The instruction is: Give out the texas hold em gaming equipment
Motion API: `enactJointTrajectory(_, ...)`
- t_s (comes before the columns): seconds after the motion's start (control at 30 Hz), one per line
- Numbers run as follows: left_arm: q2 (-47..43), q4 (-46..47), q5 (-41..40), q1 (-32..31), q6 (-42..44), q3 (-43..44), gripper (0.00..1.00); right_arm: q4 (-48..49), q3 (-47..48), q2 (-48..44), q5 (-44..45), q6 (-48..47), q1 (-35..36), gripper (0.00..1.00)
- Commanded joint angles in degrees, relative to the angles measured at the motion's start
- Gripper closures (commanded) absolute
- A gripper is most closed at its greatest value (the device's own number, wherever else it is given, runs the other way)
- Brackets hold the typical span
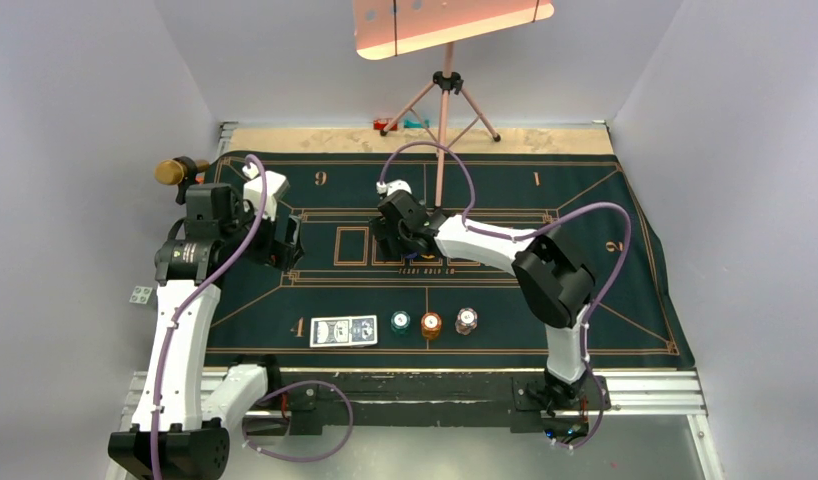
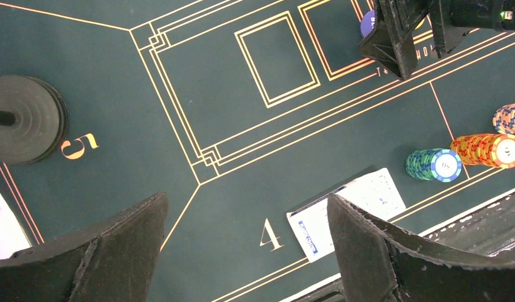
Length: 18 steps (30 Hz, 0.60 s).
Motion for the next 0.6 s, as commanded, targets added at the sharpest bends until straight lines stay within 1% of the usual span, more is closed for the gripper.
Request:
enactJointTrajectory(0.0, -0.6, 0.5, 0.6, 0.2, -1.5, 1.5, 0.00, 0.3, 2.9, 0.6, 2.4, -0.1, 0.1, 0.15)
enactJointTrajectory(0.17, -0.4, 0.4, 0.5, 0.2, -1.4, 1.3, 0.00, 0.3, 3.6, 3.4, 2.1, -0.6, 0.0, 0.16)
enactJointTrajectory(0.27, -0.4, 0.3, 0.4, 0.3, -1.4, 1.2, 0.00, 0.0, 3.8, 4.6, 1.4, -0.4, 0.0, 0.20)
enactJointTrajectory(0.37, -0.4, 0.2, 0.2, 0.3, -1.3, 1.5, 0.00, -0.3, 3.4, 4.8, 1.1, 0.2, 0.0, 0.23)
enactJointTrajectory(0.57, -0.6, 0.2, 0.6, 0.3, -1.7, 2.2, 0.00, 0.0, 1.3, 3.9, 1.8, 0.4, -0.1, 0.23)
